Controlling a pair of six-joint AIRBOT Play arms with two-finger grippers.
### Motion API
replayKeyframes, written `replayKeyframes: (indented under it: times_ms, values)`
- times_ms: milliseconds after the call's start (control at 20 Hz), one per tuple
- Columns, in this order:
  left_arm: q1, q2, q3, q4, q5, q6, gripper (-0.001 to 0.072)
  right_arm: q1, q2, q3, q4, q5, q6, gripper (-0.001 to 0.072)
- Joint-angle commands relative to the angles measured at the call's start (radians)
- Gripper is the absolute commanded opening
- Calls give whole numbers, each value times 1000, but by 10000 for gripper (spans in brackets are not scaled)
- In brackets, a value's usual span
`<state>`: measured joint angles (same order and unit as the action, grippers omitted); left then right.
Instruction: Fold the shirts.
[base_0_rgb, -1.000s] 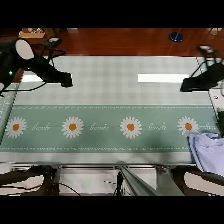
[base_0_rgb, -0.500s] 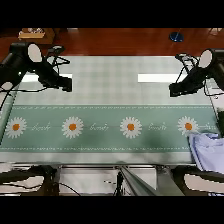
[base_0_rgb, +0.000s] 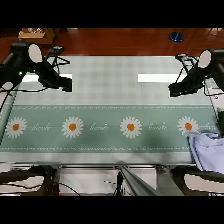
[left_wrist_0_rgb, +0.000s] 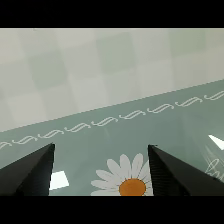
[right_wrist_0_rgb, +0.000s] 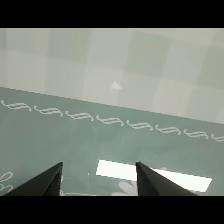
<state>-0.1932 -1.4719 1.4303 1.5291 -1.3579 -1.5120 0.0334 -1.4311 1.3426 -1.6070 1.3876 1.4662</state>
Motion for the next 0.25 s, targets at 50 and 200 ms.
replayKeyframes:
  times_ms: [50, 200]
  values:
    - [0, -9, 0, 0, 0, 0, 716, 1, -1, 0, 1, 0, 0, 538]
    - [0, -18, 0, 0, 0, 0, 716, 1, -1, 0, 1, 0, 0, 538]
